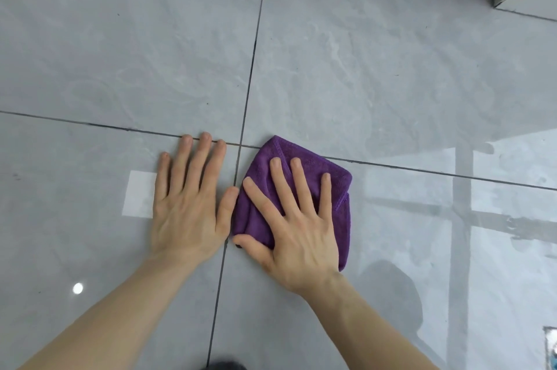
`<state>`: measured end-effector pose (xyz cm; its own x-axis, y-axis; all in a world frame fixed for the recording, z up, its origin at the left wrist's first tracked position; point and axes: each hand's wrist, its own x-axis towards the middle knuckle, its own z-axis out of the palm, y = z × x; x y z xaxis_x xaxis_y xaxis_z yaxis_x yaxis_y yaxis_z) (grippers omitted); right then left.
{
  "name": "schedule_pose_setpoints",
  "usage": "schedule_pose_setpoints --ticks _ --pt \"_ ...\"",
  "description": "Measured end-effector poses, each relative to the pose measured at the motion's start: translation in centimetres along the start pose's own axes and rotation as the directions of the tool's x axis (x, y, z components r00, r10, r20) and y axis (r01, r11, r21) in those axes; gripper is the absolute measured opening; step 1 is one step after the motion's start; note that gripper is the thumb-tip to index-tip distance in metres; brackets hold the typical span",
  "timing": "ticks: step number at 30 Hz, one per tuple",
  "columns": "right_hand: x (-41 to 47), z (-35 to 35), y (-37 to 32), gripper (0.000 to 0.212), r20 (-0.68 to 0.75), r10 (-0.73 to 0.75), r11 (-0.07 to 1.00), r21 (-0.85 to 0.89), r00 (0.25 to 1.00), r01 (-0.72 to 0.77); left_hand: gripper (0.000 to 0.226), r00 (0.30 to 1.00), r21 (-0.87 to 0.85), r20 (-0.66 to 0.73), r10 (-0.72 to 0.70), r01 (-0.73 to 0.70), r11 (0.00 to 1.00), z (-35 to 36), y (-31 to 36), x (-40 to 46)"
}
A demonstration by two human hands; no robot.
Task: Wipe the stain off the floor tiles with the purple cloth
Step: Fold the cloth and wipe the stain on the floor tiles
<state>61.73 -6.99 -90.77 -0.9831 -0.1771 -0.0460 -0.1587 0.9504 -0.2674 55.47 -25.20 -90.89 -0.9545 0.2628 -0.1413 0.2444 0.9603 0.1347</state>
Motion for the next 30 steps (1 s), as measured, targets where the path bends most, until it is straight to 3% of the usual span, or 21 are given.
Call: schedule_pose_setpoints --ticks 5,14,23,27,30 --pt "2.0 0.2 1.0 0.073 -0.037 -0.04 0.999 0.0 0.998 0.041 0.069 1.0 -0.006 0.007 -0.004 0.004 1.0 -0.2 -0.1 -0.1" --pt "11.1 -1.0 5.1 0.066 -0.087 0.118 0.989 -0.077 0.989 -0.125 0.069 1.0 -0.01 0.015 0.001 -0.001 1.0 -0.1 -0.4 0.0" --pt "4.4 -1.5 6.3 0.066 -0.112 0.522 0.848 -0.04 0.846 -0.528 0.071 1.0 -0.004 0.003 0.0 0.0 1.0 0.3 -0.4 -0.1" --pt "1.0 -0.7 3.9 0.068 -0.08 0.563 0.823 -0.042 0.823 -0.567 0.072 1.0 -0.003 -0.005 0.0 0.0 1.0 0.5 -0.2 -0.1" --pt "-1.8 0.0 1.0 0.068 -0.03 0.5 0.865 -0.028 0.866 -0.501 0.073 1.0 0.002 -0.013 0.002 -0.002 1.0 0.6 -0.1 -0.1"
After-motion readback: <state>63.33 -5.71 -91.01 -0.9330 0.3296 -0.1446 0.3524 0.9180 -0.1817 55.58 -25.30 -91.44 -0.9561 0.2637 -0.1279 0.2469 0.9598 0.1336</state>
